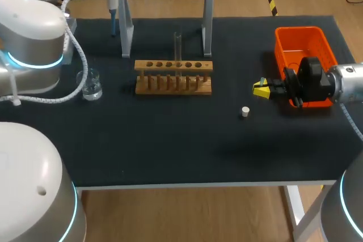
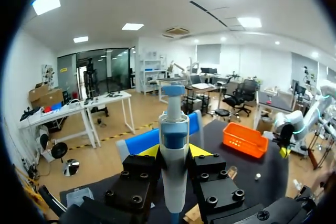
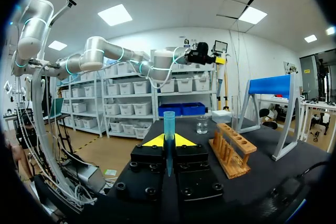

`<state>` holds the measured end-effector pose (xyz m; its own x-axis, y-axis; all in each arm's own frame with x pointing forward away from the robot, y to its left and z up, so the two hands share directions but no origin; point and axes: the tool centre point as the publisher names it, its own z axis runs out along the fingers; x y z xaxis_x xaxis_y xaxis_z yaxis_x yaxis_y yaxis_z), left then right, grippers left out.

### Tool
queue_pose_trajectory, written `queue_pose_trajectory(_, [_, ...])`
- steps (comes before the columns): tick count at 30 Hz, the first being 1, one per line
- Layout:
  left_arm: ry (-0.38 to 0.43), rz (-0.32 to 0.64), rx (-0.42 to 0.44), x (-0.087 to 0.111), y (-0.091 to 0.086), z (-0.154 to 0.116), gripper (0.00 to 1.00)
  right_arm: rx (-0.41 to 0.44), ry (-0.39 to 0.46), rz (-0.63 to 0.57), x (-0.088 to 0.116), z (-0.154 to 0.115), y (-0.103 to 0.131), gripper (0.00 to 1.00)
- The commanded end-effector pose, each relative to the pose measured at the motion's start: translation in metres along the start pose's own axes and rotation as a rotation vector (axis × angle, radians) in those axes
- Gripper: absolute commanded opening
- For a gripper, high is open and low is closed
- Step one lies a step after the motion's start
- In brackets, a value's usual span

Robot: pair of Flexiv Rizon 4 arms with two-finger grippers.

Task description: Invert the test tube, pick up the pipette, mount the tip to pipette, aspirate from beaker and dispense into the tube, eject the tip, return the pipette, and cap with the stopper.

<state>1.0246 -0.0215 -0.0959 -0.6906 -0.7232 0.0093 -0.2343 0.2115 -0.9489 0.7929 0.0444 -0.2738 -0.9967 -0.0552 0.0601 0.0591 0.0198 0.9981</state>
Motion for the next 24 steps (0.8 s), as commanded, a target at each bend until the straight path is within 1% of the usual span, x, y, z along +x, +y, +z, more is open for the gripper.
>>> queue_pose_trajectory(1, [0.097,0.026,0.032,0.016,-0.001,-0.02,0.0,0.001,0.001,0.0,0.0,-0.001,0.0,0.0])
queue_pose_trajectory(5, [0.162,0.06,0.056,0.041,-0.007,-0.027,0.0,0.001,0.001,0.0,0.0,-0.001,0.0,0.0])
queue_pose_trajectory(11, [0.259,0.084,0.103,0.073,-0.017,-0.039,0.0,0.001,0.001,0.0,0.0,-0.001,0.0,0.0])
queue_pose_trajectory(17, [0.343,0.133,0.104,0.108,-0.026,-0.052,0.0,0.001,0.001,0.0,0.0,-0.001,0.0,0.0])
queue_pose_trajectory(20, [0.395,0.173,0.107,0.128,-0.031,-0.057,0.0,0.001,0.001,0.0,0.0,-0.001,0.0,0.0])
queue_pose_trajectory(24, [0.454,0.18,0.12,0.145,-0.037,-0.061,0.0,0.001,0.001,0.0,0.0,-0.001,0.0,0.0])
